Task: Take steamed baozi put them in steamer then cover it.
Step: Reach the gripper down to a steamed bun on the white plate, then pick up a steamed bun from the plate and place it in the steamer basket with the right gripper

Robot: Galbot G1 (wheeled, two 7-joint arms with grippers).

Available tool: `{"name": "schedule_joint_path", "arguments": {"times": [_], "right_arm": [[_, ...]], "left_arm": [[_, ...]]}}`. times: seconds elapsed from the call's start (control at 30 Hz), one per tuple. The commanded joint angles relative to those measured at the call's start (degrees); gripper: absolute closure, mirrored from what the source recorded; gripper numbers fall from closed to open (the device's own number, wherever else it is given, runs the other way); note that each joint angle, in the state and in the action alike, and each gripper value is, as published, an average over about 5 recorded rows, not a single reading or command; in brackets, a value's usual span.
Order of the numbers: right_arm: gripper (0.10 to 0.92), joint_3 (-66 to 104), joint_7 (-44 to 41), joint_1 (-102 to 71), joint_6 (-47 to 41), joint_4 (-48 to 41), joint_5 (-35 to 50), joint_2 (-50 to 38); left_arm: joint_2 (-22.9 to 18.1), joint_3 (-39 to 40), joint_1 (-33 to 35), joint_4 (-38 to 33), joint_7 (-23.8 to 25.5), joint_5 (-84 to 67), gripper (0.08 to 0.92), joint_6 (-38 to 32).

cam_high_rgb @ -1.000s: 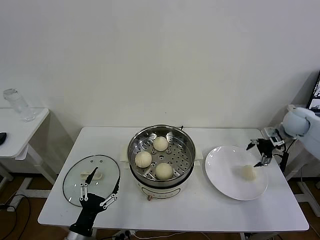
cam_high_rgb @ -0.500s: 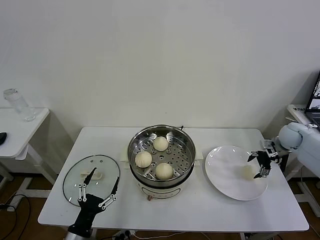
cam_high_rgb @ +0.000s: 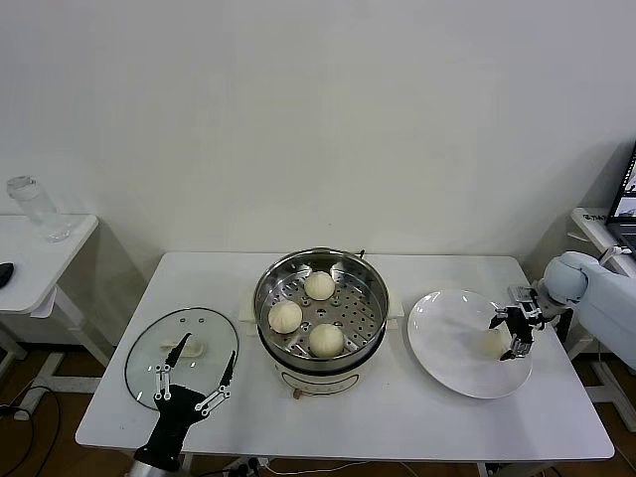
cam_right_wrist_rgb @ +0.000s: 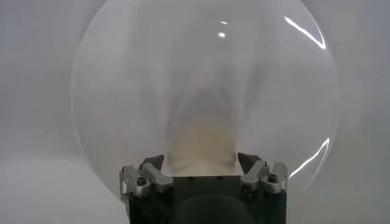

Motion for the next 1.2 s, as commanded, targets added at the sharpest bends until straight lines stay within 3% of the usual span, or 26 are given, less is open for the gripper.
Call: {"name": "schedule_joint_path", "arguments": {"times": [0.03, 0.23, 0.47, 0.63, 0.87, 1.2], "right_arm": [[0.286, 0.51, 0.01, -0.29, -0.02, -0.43, -0.23, 0.41], [0.327, -2.06, -2.68, 5.45, -0.95, 3.44, 2.12, -1.3], [0.323, -16.81, -10.11, 26.93, -4.31, 9.77, 11.26, -0.21], [0.327, -30.83, -11.45, 44.01, -7.41, 16.34, 22.1, 5.37], [0.332, -36.24, -7.88, 52.79, -11.6, 24.11, 33.75, 15.89], [0.338, -39.57, -2.66, 50.65, -14.97, 26.36, 36.36, 27.79]], "left_arm": [[0.0, -0.27, -0.15, -0.01, -0.05, -0.1, 0.177, 0.05], [0.37, -0.33, -0.27, -0.01, -0.01, -0.13, 0.177, 0.04], [0.53, 0.27, -0.62, -0.49, -0.02, -0.1, 0.177, 0.11], [0.85, 0.99, -0.78, -0.79, -0.06, -0.1, 0.177, -0.09], [1.4, 1.88, -0.99, -0.85, -0.05, -0.07, 0.177, -0.69], [1.51, 2.43, -1.84, -0.63, -0.17, -0.06, 0.177, -0.78]]}}
